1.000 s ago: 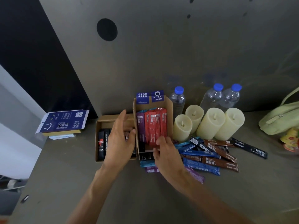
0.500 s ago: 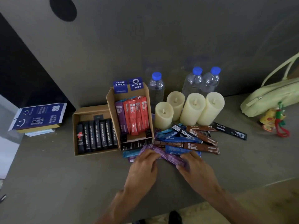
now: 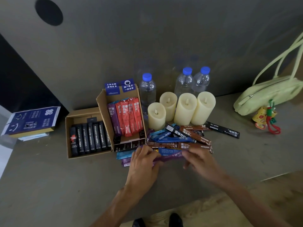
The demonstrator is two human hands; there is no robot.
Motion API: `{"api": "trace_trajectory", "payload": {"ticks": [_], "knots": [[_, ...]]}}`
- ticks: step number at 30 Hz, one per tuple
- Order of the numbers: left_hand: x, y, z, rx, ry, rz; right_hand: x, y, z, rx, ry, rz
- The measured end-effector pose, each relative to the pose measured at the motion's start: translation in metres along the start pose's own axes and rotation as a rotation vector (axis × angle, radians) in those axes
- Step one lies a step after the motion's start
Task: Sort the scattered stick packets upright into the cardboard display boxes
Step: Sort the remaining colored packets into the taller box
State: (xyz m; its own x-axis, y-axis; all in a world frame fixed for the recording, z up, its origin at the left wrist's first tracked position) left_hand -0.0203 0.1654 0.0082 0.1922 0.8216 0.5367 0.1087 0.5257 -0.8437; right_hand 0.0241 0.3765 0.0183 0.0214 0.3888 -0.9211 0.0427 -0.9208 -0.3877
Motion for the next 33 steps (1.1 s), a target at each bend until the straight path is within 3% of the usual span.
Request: {"api": "trace_trajectory", "payload": {"ticks": [4,6,10,15,22,27,31,33], "knots": [[0.012,-0.007,-0.001,-0.363,-0.279,-0.442,-0.017,-0.012,0.011,0.148,0.062,0.299],[0.012,-0.009,-0.001,-0.390,-0.343,-0.542,-0.027,-0.011,0.014,0.171,0.062,0.350],[0.010,-0.013,-0.003,-0.343,-0.466,-0.742,-0.040,-0.005,0.020,0.187,0.043,0.410],[0.009,-0.020,-0.006,-0.264,-0.430,-0.729,-0.053,0.000,0.028,0.098,-0.001,0.307],[-0.002,-0.027,-0.012,-0.193,-0.420,-0.810,-0.052,0.008,0.040,0.173,-0.012,0.408],[-0.016,-0.040,-0.017,-0.083,-0.466,-0.898,-0.065,0.050,0.043,0.029,0.001,0.415],[-0.031,-0.059,-0.019,-0.062,-0.445,-0.757,-0.080,0.083,0.058,0.034,-0.060,0.273],[-0.046,-0.076,-0.018,0.060,-0.473,-0.615,-0.092,0.095,0.072,0.013,-0.101,0.202]]}}
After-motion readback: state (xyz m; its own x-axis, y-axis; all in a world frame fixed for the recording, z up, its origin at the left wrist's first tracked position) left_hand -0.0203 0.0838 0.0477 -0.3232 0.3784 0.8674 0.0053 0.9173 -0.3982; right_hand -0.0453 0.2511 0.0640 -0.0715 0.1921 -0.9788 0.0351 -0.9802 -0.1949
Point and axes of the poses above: each hand's wrist, its own z-axis towards the middle knuckle, its own y-axis out of the palm, x = y × z, the point moved 3 cm from there along z, towards the middle knuckle, and after that the axes turned 15 degrees about -y, right-handed, at the moved point
